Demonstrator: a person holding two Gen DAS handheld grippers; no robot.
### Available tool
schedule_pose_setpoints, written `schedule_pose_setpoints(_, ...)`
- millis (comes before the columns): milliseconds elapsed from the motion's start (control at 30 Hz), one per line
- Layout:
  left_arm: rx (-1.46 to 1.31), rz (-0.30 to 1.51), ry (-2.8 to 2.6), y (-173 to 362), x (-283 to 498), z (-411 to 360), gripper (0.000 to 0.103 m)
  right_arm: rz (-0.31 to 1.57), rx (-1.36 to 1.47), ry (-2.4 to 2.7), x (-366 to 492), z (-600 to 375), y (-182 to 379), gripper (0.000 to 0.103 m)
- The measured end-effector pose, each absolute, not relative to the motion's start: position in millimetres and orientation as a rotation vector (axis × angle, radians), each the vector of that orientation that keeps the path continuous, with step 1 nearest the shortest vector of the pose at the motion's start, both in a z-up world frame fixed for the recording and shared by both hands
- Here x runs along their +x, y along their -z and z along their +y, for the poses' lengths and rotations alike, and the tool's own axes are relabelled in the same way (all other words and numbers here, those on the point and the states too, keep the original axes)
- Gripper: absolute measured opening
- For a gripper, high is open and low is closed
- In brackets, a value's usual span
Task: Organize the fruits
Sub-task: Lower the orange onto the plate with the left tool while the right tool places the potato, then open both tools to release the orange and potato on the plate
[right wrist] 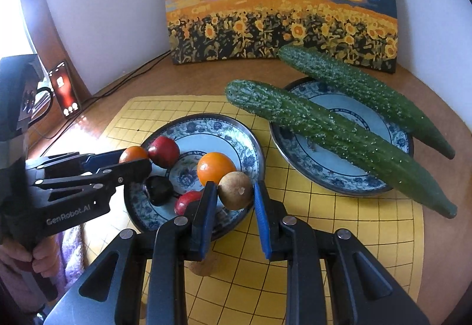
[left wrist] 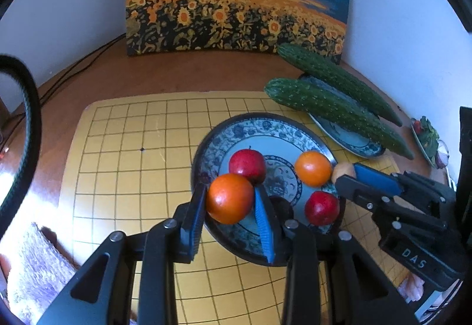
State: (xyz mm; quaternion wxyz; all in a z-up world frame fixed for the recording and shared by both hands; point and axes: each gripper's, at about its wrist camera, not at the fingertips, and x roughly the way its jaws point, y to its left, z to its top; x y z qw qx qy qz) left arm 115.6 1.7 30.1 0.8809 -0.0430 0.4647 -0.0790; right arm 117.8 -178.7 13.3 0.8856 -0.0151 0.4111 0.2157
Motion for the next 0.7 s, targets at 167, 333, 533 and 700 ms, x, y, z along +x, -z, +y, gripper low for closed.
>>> schedule_pose_setpoints(167, -0.105, 0.973, 0.156, -30.7, 114.8, 2.5, 0.034, 0.855, -0.043, -0.464, 116.9, -177.5, -7.0, 0.027)
schedule_pose_setpoints(333, -0.083, 0.962, 0.171, -35.9, 112.8, 0.7, 0.039, 0.847, -0.021, -0.463, 118.0, -178.8, -7.2, 0.028)
schedule_pose_setpoints(533, -0.095, 0.938, 0.184, -48.3, 102.8, 0.4, 0.040, 0.826, 0.003, -0.451, 111.8, -185.1, -17.7, 0.038)
schedule_pose_setpoints(700, -0.115, 0.954, 0.181, -49.6, 92.1, -0.4, 0.041, 0.831, 0.000, -0.449, 99.6, -187.5, -22.2, 0.038)
